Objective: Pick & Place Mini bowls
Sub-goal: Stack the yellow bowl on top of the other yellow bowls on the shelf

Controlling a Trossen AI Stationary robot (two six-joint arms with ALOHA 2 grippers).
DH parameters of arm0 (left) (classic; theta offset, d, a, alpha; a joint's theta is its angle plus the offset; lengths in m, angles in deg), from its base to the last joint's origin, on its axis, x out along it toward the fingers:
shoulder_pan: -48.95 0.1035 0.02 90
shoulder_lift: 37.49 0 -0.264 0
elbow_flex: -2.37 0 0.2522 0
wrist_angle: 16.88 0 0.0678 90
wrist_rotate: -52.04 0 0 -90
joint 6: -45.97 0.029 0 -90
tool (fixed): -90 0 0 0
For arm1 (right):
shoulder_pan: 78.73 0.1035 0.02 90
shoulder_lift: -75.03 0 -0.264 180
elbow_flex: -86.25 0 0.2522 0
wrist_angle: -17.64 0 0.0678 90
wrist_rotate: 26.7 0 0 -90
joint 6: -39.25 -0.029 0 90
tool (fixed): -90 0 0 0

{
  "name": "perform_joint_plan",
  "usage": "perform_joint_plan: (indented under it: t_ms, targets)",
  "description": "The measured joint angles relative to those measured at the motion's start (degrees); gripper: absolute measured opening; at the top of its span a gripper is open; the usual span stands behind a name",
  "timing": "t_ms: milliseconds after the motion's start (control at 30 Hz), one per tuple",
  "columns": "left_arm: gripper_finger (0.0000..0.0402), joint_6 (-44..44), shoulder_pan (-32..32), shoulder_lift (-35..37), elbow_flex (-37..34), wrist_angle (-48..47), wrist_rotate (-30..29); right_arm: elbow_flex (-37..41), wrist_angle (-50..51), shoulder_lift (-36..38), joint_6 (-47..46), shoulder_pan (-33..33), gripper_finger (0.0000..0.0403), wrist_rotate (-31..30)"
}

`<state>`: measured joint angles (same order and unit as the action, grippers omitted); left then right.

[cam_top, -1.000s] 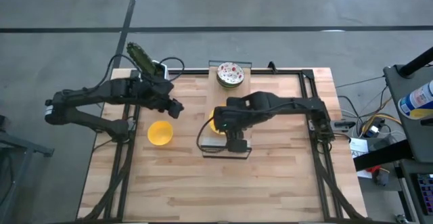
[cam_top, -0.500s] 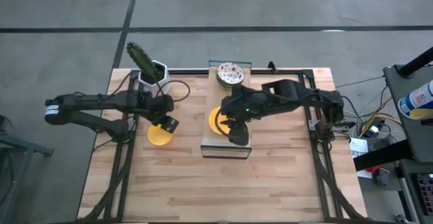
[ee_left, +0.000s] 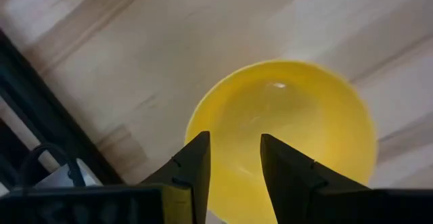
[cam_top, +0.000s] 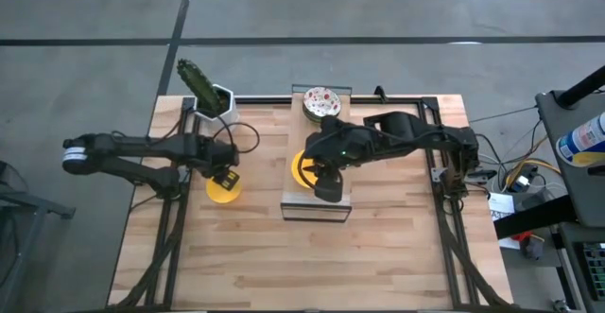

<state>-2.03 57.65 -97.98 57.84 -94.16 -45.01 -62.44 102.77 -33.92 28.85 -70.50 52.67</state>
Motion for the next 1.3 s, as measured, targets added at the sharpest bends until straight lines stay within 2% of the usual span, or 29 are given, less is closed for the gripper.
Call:
perform_joint_plan:
  t_ms: [367,567,667,767,867,1033,1300]
  targets:
    - [0.0122,-4.59,1.76,-0.01,-6.36,0.69,-2.7,-0.02,-0.02,0.09,0.05,0.02,0.0123,0.13]
    - [0.0117,-3.99,1.82,-0.02,-9.45,4.6,0.17,-0.02,-0.04,0.09,0.07,0.02,0.0118,0.13]
    - [0.0086,-5.07,1.87,-0.02,-10.47,5.47,0.95,-0.02,-0.04,0.09,0.08,0.0,0.0113,0.13]
    - [0.0025,-4.82,1.91,-0.02,-10.88,6.61,1.83,-0.02,-0.14,0.09,0.23,0.0,0.0109,0.13]
    - [0.0009,-4.22,1.96,0.07,-10.35,7.03,3.05,-0.02,-0.16,0.09,0.25,0.0,0.0104,0.13]
    - [0.0002,-4.4,1.96,1.0,-2.76,7.06,4.45,-0.02,-0.12,0.24,-1.54,0.02,0.0095,0.11]
    - [0.0001,-3.96,2.02,1.81,17.07,10.6,3.93,-0.02,-0.07,0.83,-2.98,0.0,0.0074,0.09]
